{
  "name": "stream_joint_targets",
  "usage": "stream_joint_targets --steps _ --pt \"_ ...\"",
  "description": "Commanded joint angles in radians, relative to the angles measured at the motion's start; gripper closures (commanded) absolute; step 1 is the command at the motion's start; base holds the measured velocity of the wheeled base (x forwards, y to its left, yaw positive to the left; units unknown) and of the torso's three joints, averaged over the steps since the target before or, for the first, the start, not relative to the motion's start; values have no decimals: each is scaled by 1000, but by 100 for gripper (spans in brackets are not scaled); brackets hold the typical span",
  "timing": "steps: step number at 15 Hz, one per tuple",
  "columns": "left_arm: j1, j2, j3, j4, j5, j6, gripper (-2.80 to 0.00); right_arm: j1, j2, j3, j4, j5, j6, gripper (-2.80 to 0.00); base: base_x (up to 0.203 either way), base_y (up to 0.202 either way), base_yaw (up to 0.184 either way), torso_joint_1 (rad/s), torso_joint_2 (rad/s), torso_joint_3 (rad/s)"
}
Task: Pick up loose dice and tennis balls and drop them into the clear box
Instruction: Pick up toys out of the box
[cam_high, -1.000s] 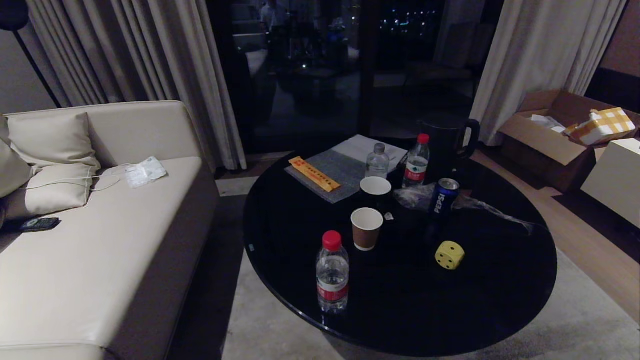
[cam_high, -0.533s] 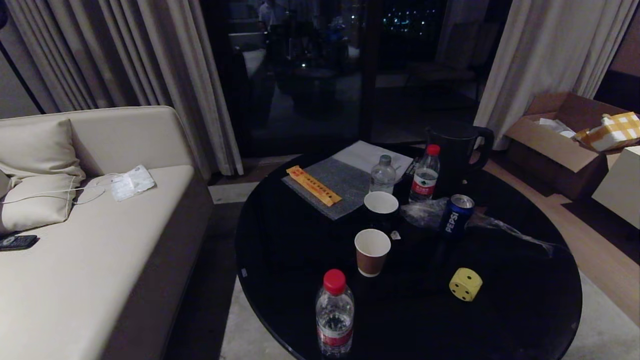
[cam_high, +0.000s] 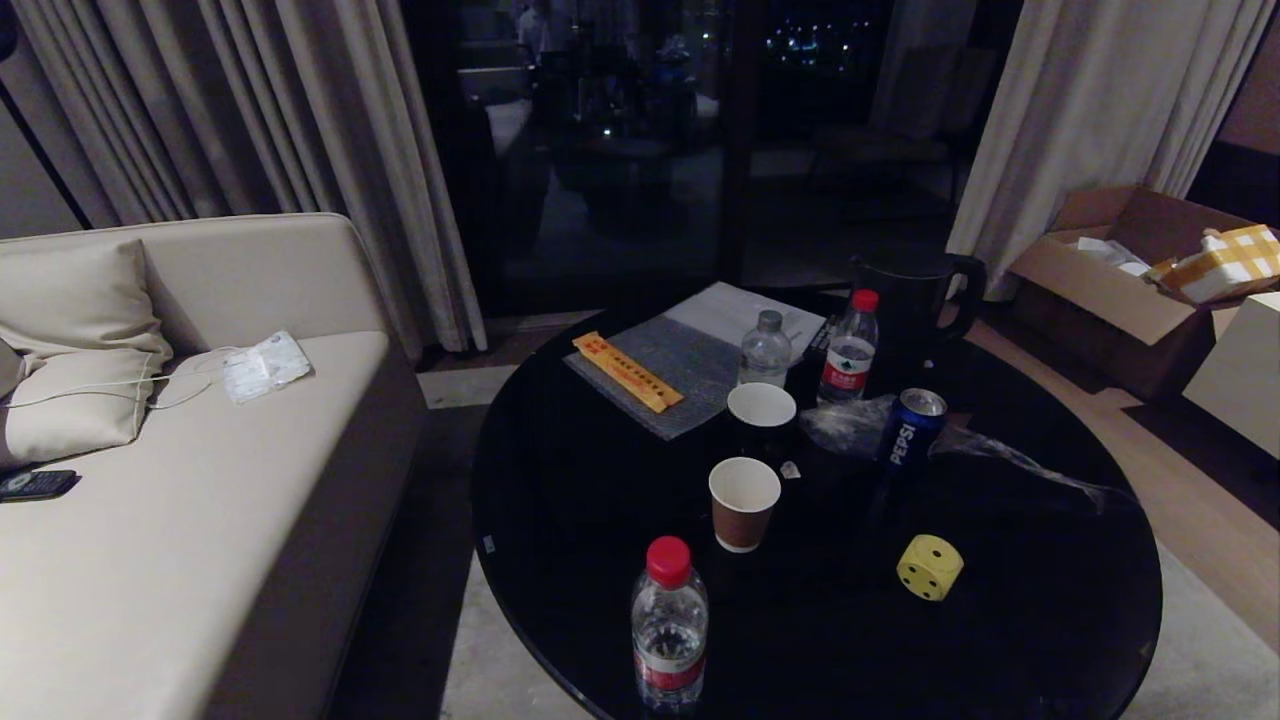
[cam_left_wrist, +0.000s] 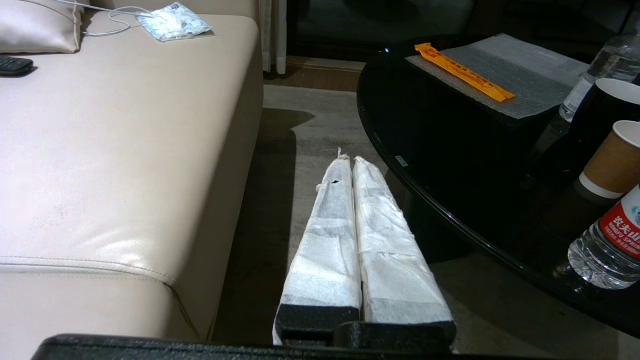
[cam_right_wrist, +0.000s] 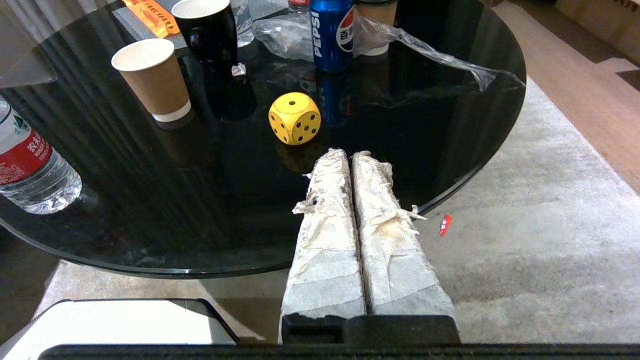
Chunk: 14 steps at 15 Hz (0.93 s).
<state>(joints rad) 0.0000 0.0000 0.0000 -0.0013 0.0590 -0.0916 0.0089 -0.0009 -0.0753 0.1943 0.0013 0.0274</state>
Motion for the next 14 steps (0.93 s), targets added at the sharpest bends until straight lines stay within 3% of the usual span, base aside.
stream_joint_targets --steps 1,6,14 --pt "0 2 2 0 1 -2 0 0 2 0 1 0 0 0 0 0 0 0 0 0" --pt "0 2 2 -2 2 -10 0 0 1 0 1 0 0 0 0 0 0 0 0 -26" --pt "0 2 2 -2 2 -10 0 0 2 0 2 0 2 0 0 0 0 2 3 -187"
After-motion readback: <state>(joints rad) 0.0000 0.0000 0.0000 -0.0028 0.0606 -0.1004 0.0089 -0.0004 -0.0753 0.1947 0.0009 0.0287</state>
